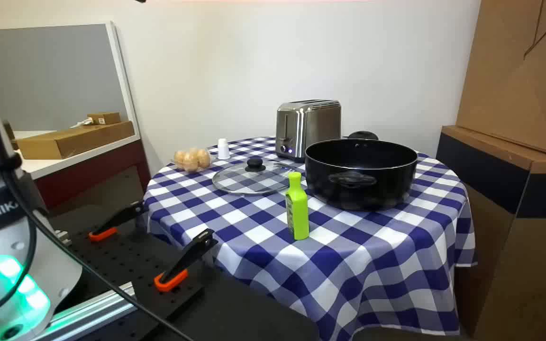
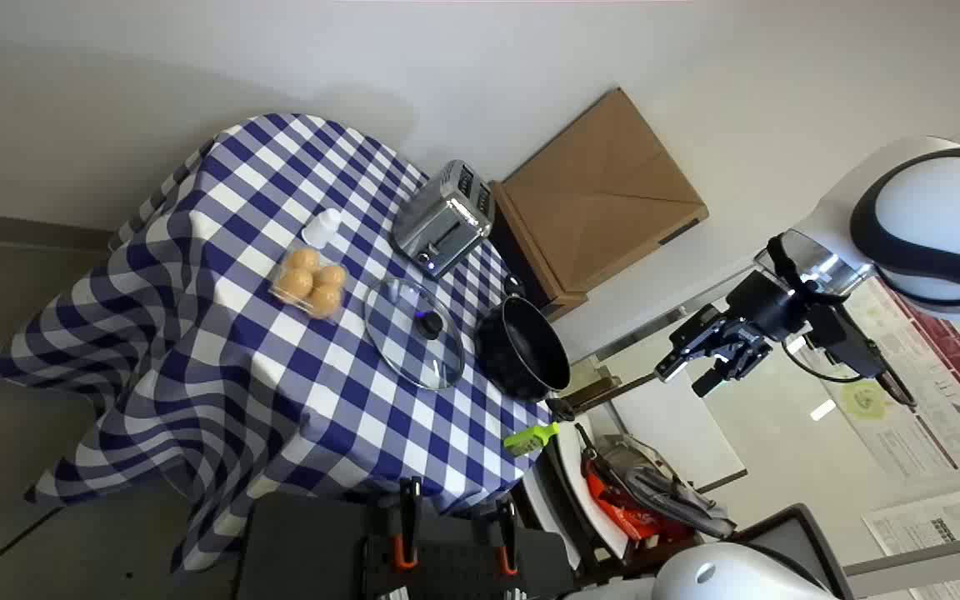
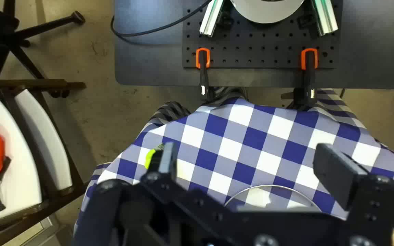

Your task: Move the green bottle to the left

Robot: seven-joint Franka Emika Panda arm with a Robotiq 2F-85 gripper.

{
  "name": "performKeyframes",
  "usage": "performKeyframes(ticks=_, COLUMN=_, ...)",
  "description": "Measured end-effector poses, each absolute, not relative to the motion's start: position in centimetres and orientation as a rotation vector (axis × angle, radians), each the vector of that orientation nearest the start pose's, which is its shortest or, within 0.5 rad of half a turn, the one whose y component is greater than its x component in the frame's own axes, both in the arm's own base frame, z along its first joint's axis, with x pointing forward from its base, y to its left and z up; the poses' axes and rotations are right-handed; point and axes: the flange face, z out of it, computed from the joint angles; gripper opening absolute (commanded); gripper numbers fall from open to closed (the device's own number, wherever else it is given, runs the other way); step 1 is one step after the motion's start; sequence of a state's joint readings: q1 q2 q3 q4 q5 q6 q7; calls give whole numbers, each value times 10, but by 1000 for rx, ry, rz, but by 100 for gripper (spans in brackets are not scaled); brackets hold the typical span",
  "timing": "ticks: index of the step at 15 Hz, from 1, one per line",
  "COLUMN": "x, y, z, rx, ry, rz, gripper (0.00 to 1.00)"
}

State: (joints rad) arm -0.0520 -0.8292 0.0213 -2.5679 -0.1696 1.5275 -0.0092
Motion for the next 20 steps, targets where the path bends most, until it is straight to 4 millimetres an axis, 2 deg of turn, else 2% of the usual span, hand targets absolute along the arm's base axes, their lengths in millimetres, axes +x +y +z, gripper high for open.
performKeyframes(ticks=6, x=279, y=-25, z=500, rx=-3307, ry=75, rz=338, gripper=100)
performKeyframes(ticks=11, x=295, y=-31, z=477, rx=-3308, ry=258, rz=99, gripper=100)
performKeyframes(ticks=16, x=312, y=-58, z=440, rx=-3256, ry=383, rz=-152, gripper=100)
performKeyframes(ticks=20, x=331, y=-95, z=413, rx=-3203, ry=492, rz=-212, gripper=100)
